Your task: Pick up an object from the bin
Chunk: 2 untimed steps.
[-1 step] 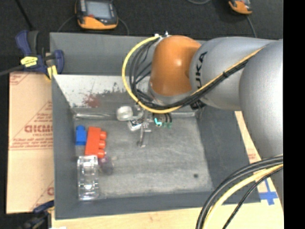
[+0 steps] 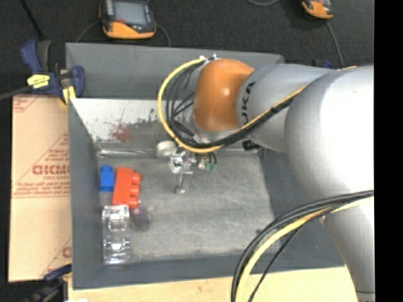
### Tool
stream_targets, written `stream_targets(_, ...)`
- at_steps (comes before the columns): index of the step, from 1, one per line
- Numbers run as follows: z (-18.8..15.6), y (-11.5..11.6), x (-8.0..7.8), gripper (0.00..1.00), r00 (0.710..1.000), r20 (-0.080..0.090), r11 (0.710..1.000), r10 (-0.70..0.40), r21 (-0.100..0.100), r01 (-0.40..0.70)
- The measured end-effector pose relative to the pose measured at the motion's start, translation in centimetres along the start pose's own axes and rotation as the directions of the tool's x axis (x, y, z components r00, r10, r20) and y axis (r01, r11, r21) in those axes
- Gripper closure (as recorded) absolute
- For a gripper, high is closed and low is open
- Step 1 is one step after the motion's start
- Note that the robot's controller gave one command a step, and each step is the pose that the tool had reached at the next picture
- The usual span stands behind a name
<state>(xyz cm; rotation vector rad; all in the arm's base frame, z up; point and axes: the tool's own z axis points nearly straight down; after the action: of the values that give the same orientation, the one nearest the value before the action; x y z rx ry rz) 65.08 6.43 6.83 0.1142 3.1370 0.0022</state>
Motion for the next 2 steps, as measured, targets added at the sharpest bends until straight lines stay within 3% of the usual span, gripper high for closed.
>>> stream_targets(1, -3.40, 5.92, 0.51, 0.00, 0.980, 0.004, 0.980, 0.199, -0.003, -0.199)
stream_targets(2, -3.28, 5.32, 0.40, 0.00, 0.946, 0.004, 0.946, 0.323, -0.002, -0.323)
